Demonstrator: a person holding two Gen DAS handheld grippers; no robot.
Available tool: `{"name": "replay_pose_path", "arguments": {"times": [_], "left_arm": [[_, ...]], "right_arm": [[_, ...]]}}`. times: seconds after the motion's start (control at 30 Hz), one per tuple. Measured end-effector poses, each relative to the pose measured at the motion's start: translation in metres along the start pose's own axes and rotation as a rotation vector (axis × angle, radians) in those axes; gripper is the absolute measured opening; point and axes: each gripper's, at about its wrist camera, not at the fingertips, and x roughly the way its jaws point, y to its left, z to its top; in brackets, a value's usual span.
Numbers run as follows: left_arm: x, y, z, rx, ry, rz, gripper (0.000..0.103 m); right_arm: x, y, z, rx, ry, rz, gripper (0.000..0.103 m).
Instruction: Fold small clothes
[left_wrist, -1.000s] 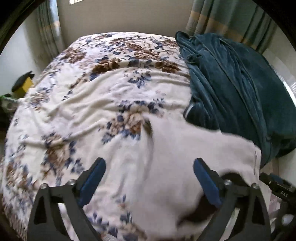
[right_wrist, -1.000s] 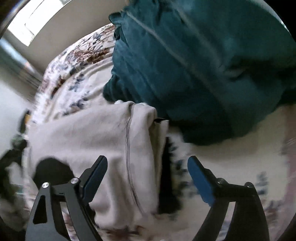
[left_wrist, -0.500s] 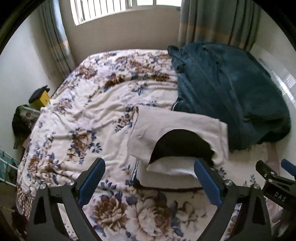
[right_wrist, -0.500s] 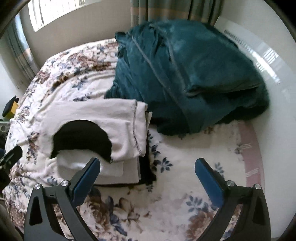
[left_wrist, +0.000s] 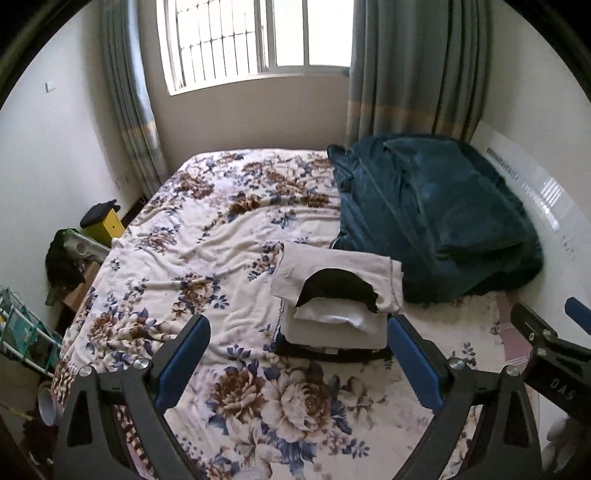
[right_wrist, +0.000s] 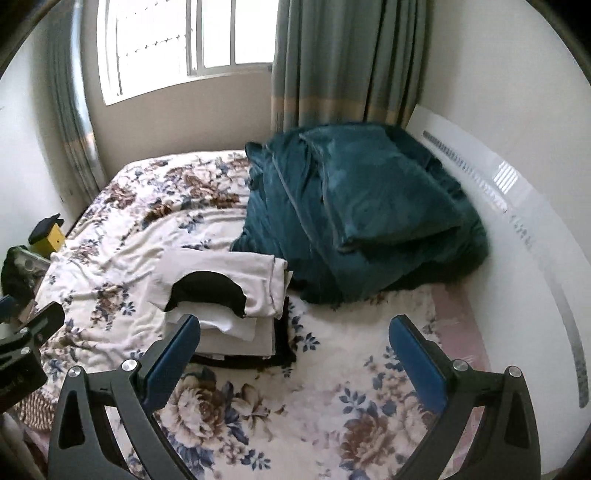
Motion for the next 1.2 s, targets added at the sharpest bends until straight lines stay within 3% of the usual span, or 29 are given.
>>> {"name": "replay_pose_path", "arguments": {"times": [0.33, 0.57, 1.2], "left_arm": [[-0.089, -0.001, -0.016, -0.035, -0.076, -0.016, 0.098], [-0.125, -0.010, -0.029, -0.013, -0.107, -0.026, 0.098], [-0.151, -0.016, -0.041, -0.023, -0.134, 0.000, 0.103]], "right_arm": [[-0.121, -0.025, -0.019, -0.001, -0.080, 0.054, 0.103], [-0.176, -0.037, -0.032, 0.002, -0.118, 0.087, 0.103], [-0.210, -0.050, -0.036, -0.014, -0.151, 0.101, 0.103]]}}
